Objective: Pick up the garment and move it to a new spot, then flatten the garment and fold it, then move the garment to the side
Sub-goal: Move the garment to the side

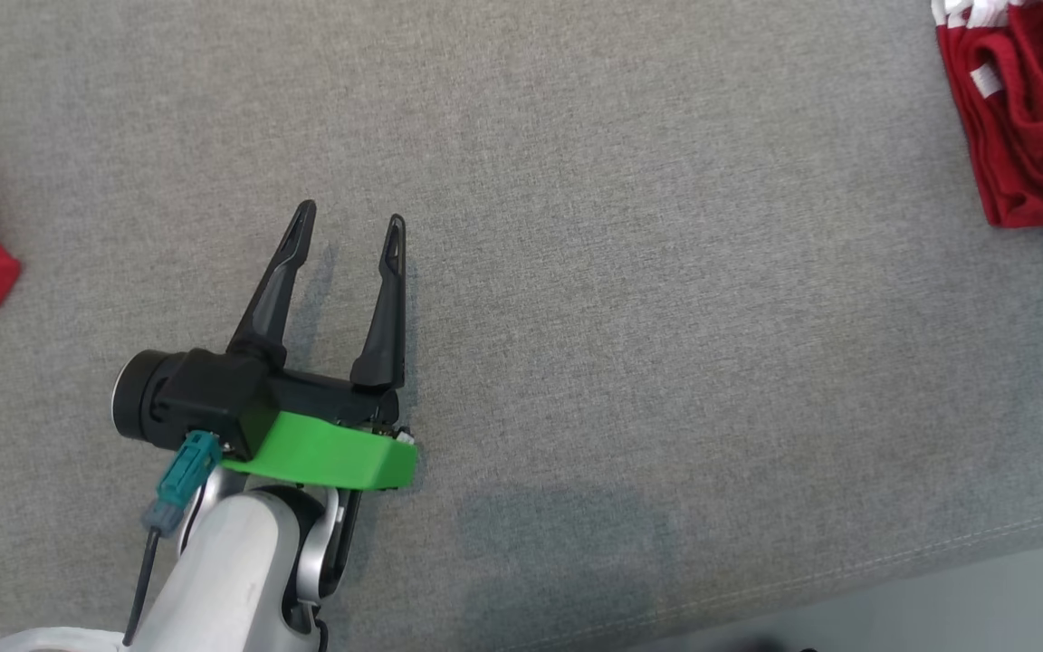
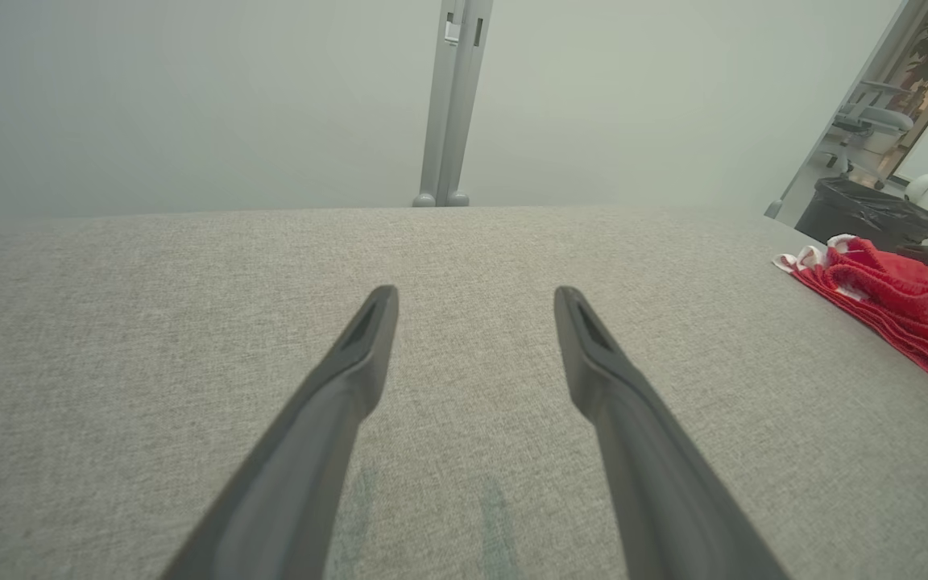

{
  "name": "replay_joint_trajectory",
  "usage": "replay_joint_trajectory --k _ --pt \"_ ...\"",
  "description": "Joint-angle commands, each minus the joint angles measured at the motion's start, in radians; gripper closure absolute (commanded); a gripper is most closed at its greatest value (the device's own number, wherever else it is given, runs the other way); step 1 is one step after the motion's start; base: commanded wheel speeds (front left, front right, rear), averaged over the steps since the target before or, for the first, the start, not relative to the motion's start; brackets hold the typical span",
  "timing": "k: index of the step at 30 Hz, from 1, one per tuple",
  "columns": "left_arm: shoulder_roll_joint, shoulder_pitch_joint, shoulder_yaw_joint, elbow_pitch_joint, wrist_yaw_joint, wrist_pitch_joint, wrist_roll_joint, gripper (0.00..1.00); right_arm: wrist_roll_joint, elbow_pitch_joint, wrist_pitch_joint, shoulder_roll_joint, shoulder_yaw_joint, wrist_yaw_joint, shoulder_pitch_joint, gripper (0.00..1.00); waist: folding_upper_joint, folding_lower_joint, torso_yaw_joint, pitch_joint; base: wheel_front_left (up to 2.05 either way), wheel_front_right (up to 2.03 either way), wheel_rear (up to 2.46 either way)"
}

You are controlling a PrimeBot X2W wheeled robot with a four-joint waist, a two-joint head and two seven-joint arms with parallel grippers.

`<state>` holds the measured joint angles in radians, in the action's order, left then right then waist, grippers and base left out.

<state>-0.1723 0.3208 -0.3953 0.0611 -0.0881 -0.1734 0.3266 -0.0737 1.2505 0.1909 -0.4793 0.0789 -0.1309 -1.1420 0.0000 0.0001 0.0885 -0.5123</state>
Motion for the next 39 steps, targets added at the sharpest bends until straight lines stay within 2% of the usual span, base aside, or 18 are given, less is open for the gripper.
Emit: replay_joint_trajectory --k 1,9,13,23,27,32,39 --pt "-0.001 0.015 0.002 -0.006 0.001 -0.007 0.011 0.0 0.006 -0.003 0.014 0.006 0.002 0.0 -0.008 0.0 0.0 -0.0001 0.005 0.028 0.0 0.0 0.0" --pt "0.011 0.001 0.021 -0.089 0.0 -0.034 0.039 0.0 -0.025 -0.056 0.059 0.058 0.031 0.0 0.031 0.0 0.0 -0.0001 0.009 0.171 0.0 0.0 0.0" --pt "0.012 -0.021 0.032 -0.146 -0.015 -0.053 0.042 0.0 -0.049 -0.104 0.069 0.081 0.042 0.0 0.075 0.0 0.0 -0.0001 0.0 0.254 0.0 0.0 0.0" --pt "0.019 -0.099 0.108 -0.272 -0.025 -0.084 0.098 0.0 -0.143 -0.312 0.074 0.171 0.093 0.0 0.279 0.0 0.0 -0.0001 -0.03 0.405 0.0 0.0 0.0" --pt "0.024 -0.133 0.135 -0.296 -0.025 -0.091 0.109 0.0 -0.182 -0.421 0.075 0.201 0.07 0.0 0.385 0.0 0.0 -0.0001 -0.053 0.438 0.0 0.0 0.0" --pt "0.027 -0.165 0.157 -0.306 -0.022 -0.091 0.11 0.0 -0.174 -0.532 0.075 0.239 0.02 0.0 0.499 0.0 0.0 -0.0001 -0.078 0.458 0.0 0.0 0.0" --pt "0.038 -0.214 0.198 -0.29 -0.019 -0.092 0.096 0.0 -0.125 -0.746 0.066 0.341 -0.053 0.0 0.693 0.0 0.0 -0.0001 -0.112 0.47 0.0 0.0 0.0"
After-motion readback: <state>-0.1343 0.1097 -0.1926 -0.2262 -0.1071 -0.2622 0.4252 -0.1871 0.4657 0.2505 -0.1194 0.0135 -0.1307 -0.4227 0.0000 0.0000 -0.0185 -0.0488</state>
